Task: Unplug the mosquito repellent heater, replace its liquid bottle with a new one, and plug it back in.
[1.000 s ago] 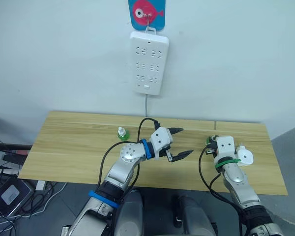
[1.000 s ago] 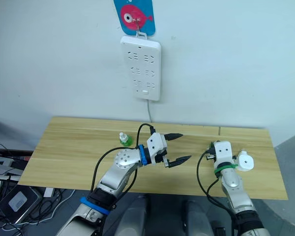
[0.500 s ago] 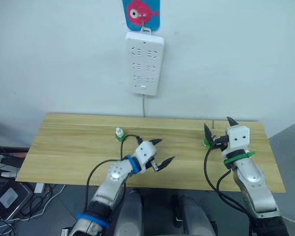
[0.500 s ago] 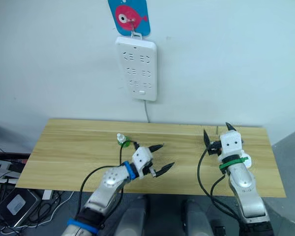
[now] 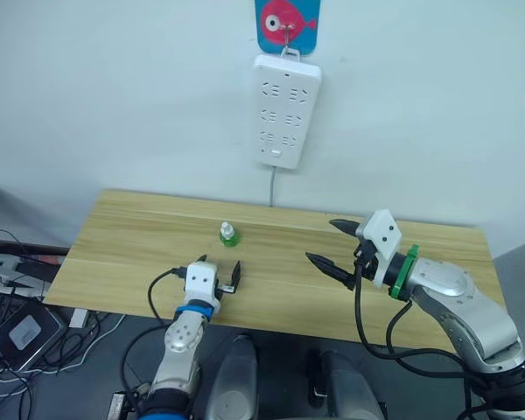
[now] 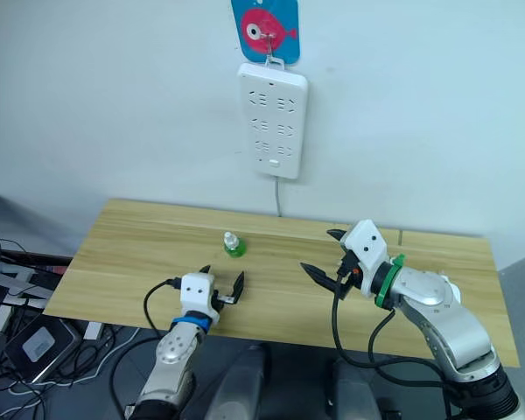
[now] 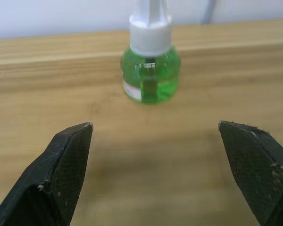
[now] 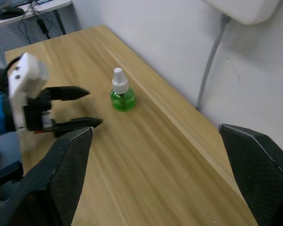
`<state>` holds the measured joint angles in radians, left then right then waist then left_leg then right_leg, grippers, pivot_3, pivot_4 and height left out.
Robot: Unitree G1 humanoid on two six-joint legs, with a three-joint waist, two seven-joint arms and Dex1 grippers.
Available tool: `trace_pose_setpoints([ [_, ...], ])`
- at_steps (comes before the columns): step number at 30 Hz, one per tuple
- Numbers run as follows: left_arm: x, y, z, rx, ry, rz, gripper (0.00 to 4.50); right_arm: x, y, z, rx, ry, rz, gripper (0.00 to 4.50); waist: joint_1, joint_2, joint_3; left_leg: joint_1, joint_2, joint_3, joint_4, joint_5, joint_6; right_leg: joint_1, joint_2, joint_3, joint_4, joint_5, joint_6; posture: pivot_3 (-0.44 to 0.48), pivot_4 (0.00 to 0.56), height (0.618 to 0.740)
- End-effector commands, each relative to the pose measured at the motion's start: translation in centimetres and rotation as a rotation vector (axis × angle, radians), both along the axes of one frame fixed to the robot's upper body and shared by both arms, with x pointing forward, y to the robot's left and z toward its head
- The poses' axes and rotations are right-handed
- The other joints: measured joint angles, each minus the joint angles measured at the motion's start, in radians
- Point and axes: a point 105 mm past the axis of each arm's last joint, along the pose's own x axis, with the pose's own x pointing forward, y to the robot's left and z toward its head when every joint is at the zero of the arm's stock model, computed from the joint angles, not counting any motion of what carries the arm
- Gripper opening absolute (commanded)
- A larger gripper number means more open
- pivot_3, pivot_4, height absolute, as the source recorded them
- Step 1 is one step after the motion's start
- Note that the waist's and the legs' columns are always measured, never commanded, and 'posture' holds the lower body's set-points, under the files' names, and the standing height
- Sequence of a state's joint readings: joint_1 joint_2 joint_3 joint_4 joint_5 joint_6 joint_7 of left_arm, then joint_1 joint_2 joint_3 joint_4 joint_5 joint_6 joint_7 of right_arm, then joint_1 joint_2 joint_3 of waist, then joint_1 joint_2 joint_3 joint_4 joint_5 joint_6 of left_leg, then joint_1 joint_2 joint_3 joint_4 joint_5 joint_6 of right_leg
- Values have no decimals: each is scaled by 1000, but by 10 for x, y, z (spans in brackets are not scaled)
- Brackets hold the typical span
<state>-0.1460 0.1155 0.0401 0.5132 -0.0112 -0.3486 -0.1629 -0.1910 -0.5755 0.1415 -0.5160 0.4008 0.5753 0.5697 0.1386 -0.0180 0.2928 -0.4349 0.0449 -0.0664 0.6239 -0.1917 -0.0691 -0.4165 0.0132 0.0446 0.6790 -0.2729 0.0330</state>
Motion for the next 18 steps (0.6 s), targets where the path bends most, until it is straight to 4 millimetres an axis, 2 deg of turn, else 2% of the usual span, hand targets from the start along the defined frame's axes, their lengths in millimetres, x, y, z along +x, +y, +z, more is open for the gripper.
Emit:
trace_pose_setpoints([
  [1, 13, 1, -3, -30, -9, 15, 4500, -5, 2, 14, -2, -29, 34, 4449, 3, 0, 0, 0, 0, 0, 0, 0, 0, 0, 0, 0, 0, 0, 0, 317, 310, 740],
  [6, 34, 4, -4, -20, 2, 44, 4500, -3, 0, 16, -28, -26, 17, 4449, 5, -1, 1, 0, 0, 0, -1, 0, 0, -1, 1, 0, 0, 0, 0, 297, 306, 740],
  [11, 42, -3, -3, -40, 6, 16, 4500, -2, -3, 16, -35, -21, -9, 4449, 5, -2, 1, 0, 0, 1, -1, 0, 0, -1, 1, 0, 0, 0, 0, 288, 293, 740],
  [14, 44, -4, -2, -38, -1, 14, 3865, 1, -4, 17, -22, -18, -30, 4500, 6, -2, 1, 0, 0, 1, 0, 0, 0, 0, 1, 0, 0, 0, 1, 292, 285, 740],
  [18, 49, -7, 3, -39, -15, 7, 2632, 7, -4, 14, -5, -4, -50, 4500, 6, -2, 1, 0, 0, 1, 0, 0, 0, 0, 1, 0, 0, 1, 1, 300, 272, 740],
])
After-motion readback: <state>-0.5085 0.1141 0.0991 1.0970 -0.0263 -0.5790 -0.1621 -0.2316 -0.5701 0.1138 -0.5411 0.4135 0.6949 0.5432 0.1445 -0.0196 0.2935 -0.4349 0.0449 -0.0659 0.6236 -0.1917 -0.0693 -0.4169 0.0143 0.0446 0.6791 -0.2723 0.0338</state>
